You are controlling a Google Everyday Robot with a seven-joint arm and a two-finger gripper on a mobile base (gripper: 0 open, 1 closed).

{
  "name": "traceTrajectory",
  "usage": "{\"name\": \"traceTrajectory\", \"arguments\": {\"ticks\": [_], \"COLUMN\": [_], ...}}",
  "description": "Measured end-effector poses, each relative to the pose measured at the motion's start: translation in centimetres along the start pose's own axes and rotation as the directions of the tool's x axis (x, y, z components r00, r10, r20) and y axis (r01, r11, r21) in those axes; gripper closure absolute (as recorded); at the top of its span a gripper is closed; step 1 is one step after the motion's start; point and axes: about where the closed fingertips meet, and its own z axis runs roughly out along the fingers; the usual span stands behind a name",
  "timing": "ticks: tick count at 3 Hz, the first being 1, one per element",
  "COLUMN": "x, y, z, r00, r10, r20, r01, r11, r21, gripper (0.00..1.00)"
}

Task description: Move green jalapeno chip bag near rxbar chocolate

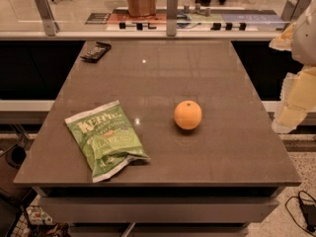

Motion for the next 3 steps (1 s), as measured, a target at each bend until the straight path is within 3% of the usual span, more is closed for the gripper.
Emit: {"name": "traceTrajectory", "arguments": {"ticks": [1, 3], "x": [0.0, -3.0], "y": [0.0, -0.2], "z": [0.0, 0.0], "r00": [1.000, 0.992], "r10": [0.000, 0.009], "r20": [0.000, 0.125], "r01": [0.000, -0.012], "r11": [1.0000, 0.9997], "r21": [0.000, 0.021], "gripper": [0.00, 0.00]}}
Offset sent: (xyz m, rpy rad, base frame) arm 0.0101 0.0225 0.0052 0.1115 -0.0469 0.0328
